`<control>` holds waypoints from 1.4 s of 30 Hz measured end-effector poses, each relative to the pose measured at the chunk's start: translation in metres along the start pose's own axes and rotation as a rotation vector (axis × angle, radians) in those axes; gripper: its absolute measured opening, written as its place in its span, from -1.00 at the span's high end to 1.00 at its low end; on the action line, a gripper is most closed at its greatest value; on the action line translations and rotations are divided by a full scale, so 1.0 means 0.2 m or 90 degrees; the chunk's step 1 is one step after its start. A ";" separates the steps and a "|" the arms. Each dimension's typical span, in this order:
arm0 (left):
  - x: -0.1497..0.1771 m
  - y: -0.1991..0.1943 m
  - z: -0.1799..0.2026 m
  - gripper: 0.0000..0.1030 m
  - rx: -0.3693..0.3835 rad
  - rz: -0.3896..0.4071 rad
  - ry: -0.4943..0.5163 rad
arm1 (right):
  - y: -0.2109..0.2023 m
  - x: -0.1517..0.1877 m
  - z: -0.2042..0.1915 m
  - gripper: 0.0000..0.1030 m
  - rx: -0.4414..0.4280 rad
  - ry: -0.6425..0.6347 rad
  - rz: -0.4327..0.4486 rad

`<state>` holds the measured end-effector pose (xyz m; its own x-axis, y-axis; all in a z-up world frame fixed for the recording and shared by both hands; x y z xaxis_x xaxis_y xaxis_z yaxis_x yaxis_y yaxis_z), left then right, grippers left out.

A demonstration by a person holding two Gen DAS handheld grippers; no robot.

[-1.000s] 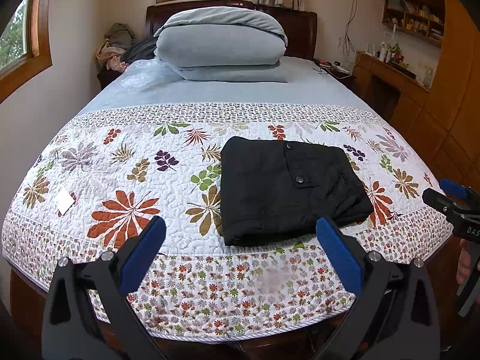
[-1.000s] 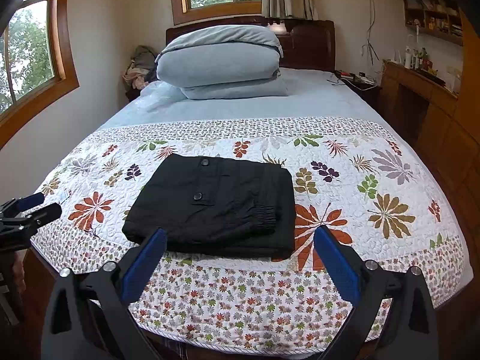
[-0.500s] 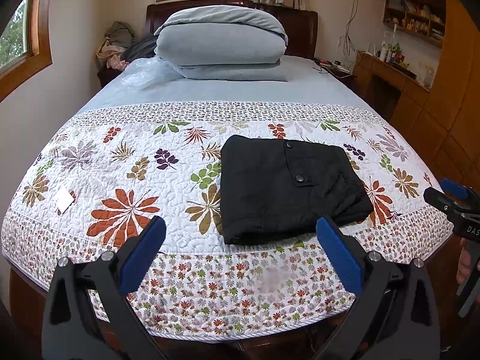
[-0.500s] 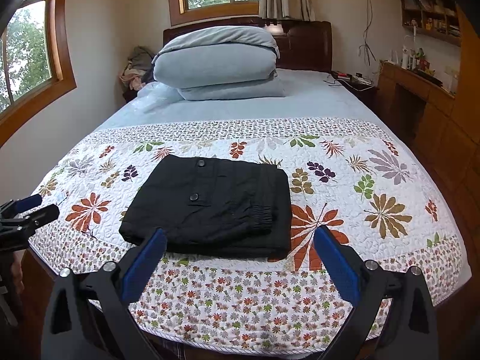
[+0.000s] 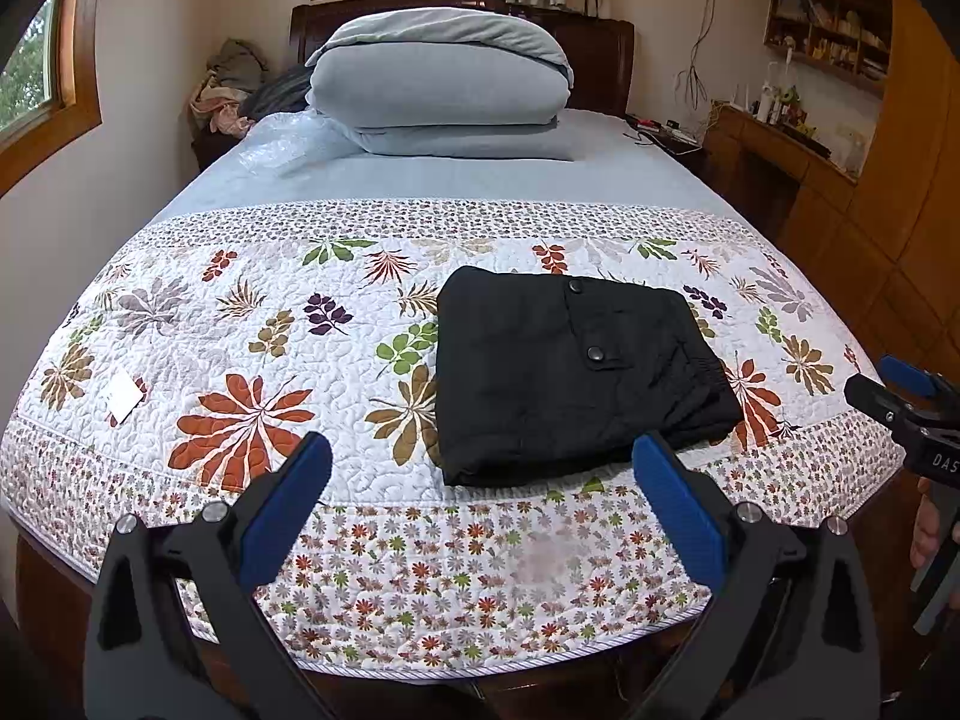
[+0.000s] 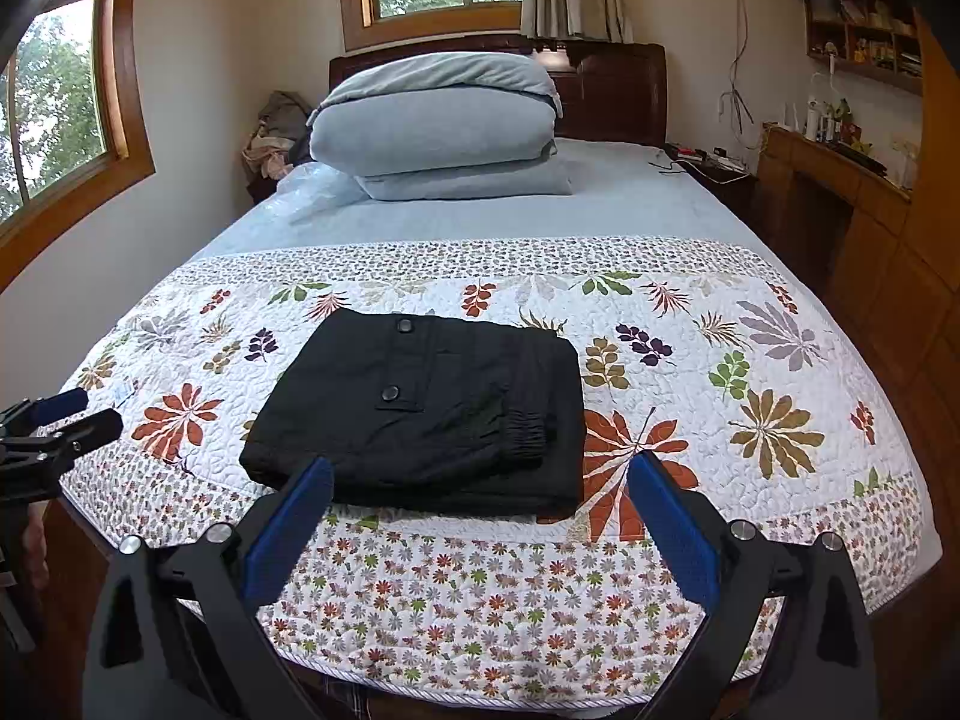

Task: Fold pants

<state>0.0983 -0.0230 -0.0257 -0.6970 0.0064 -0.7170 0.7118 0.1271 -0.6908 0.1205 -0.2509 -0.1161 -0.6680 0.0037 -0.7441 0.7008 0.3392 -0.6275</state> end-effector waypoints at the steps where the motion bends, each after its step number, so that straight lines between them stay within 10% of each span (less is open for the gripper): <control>1: 0.00 0.00 0.00 -0.95 0.000 0.000 0.000 | 0.00 0.00 0.00 -0.93 0.001 0.000 0.000; 42: -0.01 -0.02 0.02 -0.95 -0.001 0.001 0.006 | 0.01 0.00 -0.01 -0.93 -0.002 0.010 -0.001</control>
<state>0.0973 -0.0275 -0.0229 -0.6965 0.0160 -0.7174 0.7129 0.1291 -0.6892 0.1200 -0.2479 -0.1169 -0.6726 0.0182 -0.7398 0.6994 0.3423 -0.6274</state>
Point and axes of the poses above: each gripper's, at about its wrist camera, not at the fingertips, and y roughly the way its jaws point, z to its right, x to its underside, the point moved 4 cm from there along y, roughly the way its jaws point, and after that the axes turned 13 degrees about -x, right-handed, at the moved point
